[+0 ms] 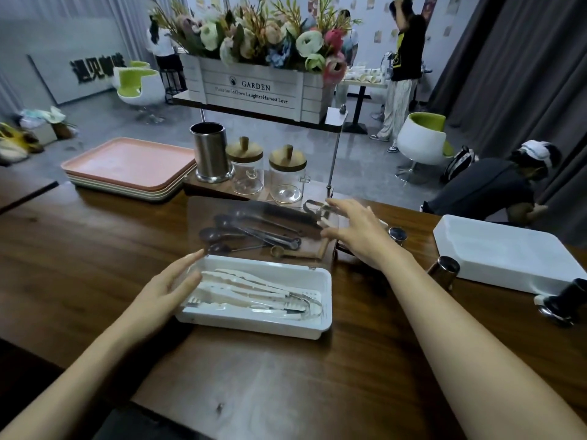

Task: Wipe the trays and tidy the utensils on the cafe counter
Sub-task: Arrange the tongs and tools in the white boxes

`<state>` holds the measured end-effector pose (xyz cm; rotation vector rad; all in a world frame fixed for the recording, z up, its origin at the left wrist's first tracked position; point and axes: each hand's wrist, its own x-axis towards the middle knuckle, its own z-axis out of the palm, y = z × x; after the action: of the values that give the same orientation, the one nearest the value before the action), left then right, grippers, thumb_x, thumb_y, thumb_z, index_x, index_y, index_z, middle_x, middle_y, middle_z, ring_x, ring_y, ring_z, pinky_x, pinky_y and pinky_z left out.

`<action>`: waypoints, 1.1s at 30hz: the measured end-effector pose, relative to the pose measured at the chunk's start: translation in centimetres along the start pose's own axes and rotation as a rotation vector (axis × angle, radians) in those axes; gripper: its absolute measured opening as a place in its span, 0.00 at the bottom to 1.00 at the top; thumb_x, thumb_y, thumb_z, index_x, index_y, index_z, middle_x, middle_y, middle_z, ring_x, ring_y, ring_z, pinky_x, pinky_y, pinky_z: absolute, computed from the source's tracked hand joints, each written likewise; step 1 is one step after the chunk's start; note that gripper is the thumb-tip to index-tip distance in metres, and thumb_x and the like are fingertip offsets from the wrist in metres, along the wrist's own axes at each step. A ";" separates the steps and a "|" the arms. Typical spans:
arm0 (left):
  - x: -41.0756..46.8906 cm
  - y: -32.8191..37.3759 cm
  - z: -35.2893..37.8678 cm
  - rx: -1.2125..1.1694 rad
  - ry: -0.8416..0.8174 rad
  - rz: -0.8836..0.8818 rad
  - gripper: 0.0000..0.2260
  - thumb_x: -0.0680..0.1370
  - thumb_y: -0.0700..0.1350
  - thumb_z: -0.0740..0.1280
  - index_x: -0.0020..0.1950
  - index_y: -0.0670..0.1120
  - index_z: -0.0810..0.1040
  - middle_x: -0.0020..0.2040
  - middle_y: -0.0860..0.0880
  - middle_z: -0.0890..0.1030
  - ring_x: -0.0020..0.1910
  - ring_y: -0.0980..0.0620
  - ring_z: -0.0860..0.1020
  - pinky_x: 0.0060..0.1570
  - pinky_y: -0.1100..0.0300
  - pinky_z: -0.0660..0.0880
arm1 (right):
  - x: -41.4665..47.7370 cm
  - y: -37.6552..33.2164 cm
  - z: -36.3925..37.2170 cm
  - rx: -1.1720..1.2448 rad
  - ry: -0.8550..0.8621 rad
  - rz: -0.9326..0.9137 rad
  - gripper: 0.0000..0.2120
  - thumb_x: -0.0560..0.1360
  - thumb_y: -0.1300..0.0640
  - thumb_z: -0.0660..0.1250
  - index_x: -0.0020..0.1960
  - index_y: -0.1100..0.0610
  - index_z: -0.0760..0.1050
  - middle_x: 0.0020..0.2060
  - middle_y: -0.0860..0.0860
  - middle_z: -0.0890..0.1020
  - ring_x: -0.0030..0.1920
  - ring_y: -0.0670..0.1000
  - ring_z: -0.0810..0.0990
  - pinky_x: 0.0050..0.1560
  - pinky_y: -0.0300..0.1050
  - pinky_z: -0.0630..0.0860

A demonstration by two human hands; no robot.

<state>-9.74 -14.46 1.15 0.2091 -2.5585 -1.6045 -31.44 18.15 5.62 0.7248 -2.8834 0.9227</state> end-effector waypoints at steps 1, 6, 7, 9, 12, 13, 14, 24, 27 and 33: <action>0.1 -0.1 -0.1 0.059 -0.010 0.002 0.23 0.79 0.66 0.64 0.74 0.68 0.69 0.71 0.69 0.70 0.73 0.68 0.66 0.72 0.59 0.62 | 0.1 -0.3 -0.4 0.016 0.026 0.004 0.35 0.72 0.43 0.75 0.76 0.44 0.66 0.72 0.46 0.72 0.73 0.51 0.68 0.78 0.63 0.53; 0.5 -0.8 0.4 0.070 -0.015 0.006 0.25 0.79 0.66 0.65 0.75 0.67 0.68 0.76 0.64 0.68 0.76 0.63 0.64 0.72 0.60 0.60 | -0.1 -2.8 -4.2 0.146 0.265 -0.003 0.33 0.72 0.45 0.75 0.74 0.46 0.69 0.66 0.43 0.76 0.66 0.47 0.73 0.73 0.63 0.64; 0.5 -0.8 0.6 0.056 -0.019 0.004 0.24 0.79 0.64 0.65 0.75 0.67 0.67 0.76 0.63 0.67 0.77 0.62 0.62 0.73 0.59 0.59 | -0.4 -3.5 -5.1 0.195 0.313 -0.024 0.33 0.72 0.47 0.76 0.74 0.47 0.69 0.63 0.41 0.76 0.64 0.41 0.74 0.72 0.55 0.68; 0.6 -0.6 1.2 0.031 -0.029 0.002 0.25 0.79 0.66 0.65 0.75 0.67 0.67 0.77 0.62 0.67 0.78 0.62 0.60 0.73 0.60 0.58 | -1.6 -5.4 -6.8 0.215 0.391 -0.074 0.32 0.73 0.48 0.76 0.74 0.48 0.70 0.59 0.38 0.75 0.57 0.28 0.71 0.64 0.33 0.68; 0.7 -0.4 2.5 0.009 -0.063 0.032 0.32 0.74 0.72 0.63 0.77 0.65 0.66 0.77 0.64 0.66 0.77 0.65 0.60 0.72 0.63 0.57 | -4.6 -8.5 -8.2 0.207 0.420 -0.130 0.32 0.73 0.48 0.76 0.74 0.46 0.71 0.55 0.33 0.74 0.55 0.24 0.70 0.58 0.25 0.67; 0.7 -0.3 3.0 -0.001 -0.072 0.041 0.31 0.75 0.71 0.63 0.77 0.64 0.66 0.77 0.64 0.66 0.77 0.65 0.60 0.72 0.63 0.57 | -5.8 -9.4 -8.4 0.198 0.411 -0.141 0.31 0.73 0.47 0.76 0.74 0.44 0.71 0.55 0.31 0.74 0.55 0.26 0.70 0.57 0.27 0.69; 0.6 -0.2 3.5 -0.007 -0.085 0.046 0.29 0.78 0.69 0.63 0.78 0.63 0.66 0.77 0.64 0.66 0.77 0.65 0.60 0.72 0.63 0.57 | -6.9 -10.1 -8.3 0.187 0.397 -0.147 0.31 0.73 0.47 0.76 0.73 0.43 0.71 0.54 0.31 0.74 0.56 0.28 0.72 0.57 0.30 0.71; -0.7 2.1 9.2 -0.111 -0.184 0.080 0.23 0.84 0.62 0.52 0.79 0.59 0.65 0.78 0.62 0.64 0.77 0.68 0.58 0.79 0.59 0.53 | -12.9 -10.2 -2.3 0.220 0.170 -0.115 0.26 0.73 0.48 0.76 0.69 0.43 0.76 0.57 0.37 0.80 0.56 0.35 0.75 0.56 0.33 0.70; -1.1 1.7 10.3 -0.162 -0.177 0.107 0.23 0.85 0.63 0.51 0.78 0.59 0.66 0.76 0.62 0.67 0.76 0.66 0.62 0.79 0.52 0.56 | -13.5 -9.3 -1.1 0.239 0.131 -0.078 0.25 0.73 0.48 0.75 0.69 0.42 0.76 0.57 0.38 0.80 0.58 0.39 0.76 0.60 0.40 0.73; -1.4 1.1 11.1 -0.196 -0.125 0.103 0.22 0.82 0.68 0.50 0.74 0.67 0.68 0.72 0.62 0.74 0.73 0.60 0.70 0.76 0.46 0.63 | -13.6 -7.7 0.9 0.290 0.034 0.002 0.22 0.72 0.49 0.76 0.66 0.44 0.79 0.52 0.37 0.79 0.54 0.39 0.76 0.56 0.38 0.71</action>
<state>-10.26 -3.89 -2.71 -0.0411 -2.4309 -1.8674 -15.85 17.83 6.81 0.7138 -2.7512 1.3570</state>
